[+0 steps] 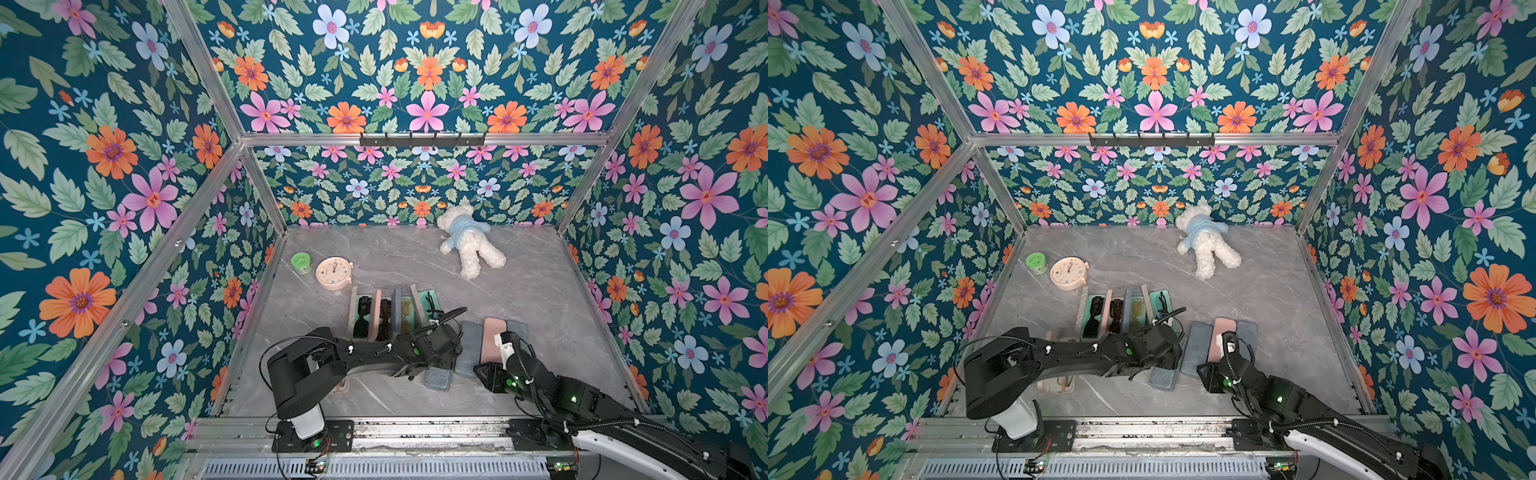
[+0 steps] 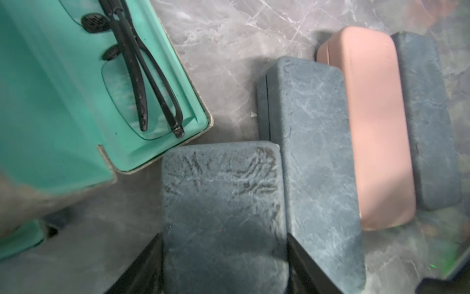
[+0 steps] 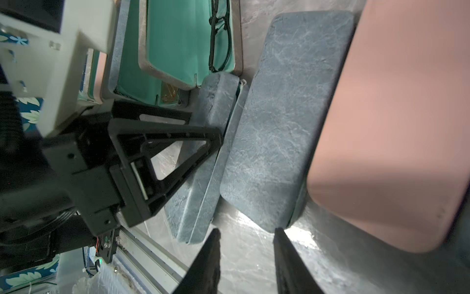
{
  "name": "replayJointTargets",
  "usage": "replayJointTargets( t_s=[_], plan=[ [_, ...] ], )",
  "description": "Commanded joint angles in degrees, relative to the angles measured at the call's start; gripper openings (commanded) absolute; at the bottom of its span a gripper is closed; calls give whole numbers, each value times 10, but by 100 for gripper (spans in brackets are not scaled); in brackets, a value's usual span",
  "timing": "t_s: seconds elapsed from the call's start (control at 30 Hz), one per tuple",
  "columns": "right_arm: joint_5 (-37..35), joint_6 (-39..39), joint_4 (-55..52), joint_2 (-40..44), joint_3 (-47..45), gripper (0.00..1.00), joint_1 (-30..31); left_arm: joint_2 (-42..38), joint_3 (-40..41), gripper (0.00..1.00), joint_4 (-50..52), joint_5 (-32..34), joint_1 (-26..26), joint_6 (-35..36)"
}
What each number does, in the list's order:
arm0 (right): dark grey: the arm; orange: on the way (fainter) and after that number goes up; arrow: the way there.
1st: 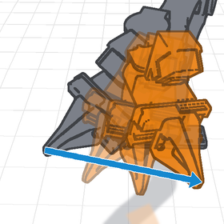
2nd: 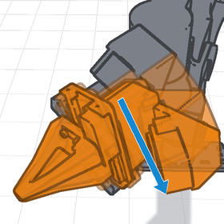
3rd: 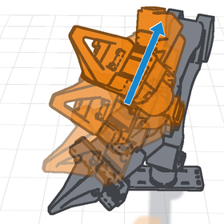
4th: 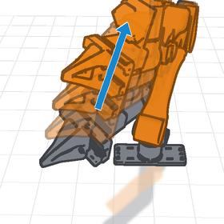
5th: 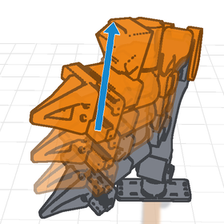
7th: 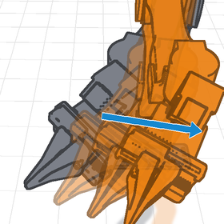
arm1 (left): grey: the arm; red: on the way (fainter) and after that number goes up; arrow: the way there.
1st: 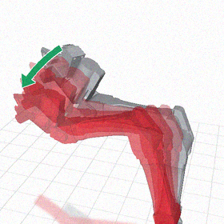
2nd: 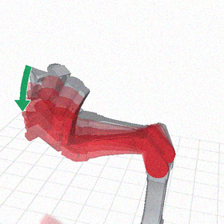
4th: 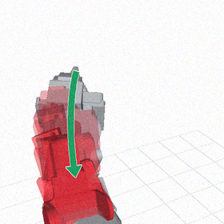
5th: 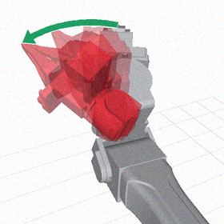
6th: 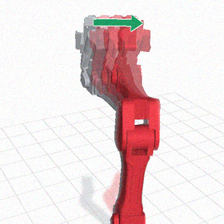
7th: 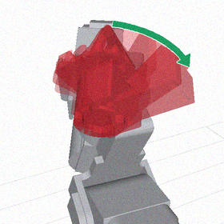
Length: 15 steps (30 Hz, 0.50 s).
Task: Close the glasses case
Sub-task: Move the glasses case to the center of the board.
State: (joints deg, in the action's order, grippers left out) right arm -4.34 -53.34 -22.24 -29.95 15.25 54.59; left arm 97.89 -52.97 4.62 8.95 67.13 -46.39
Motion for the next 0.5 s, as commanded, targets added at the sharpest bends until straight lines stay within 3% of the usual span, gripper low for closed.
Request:
replayJointTargets(
  t_s=[0.0, 0.37, 0.47],
  plan=[
    [6, 10, -3, -1, 5, 37, 1, 11, -23, 57, 21, 28, -6, 0],
    [-6, 19, -39, 11, 18, 38, -1, 84, -105, 57, 23, 17, -18, 6],
    [-10, 25, -54, 13, 24, 38, -6, 90, -102, 61, 3, 5, -13, -2]
  ],
)
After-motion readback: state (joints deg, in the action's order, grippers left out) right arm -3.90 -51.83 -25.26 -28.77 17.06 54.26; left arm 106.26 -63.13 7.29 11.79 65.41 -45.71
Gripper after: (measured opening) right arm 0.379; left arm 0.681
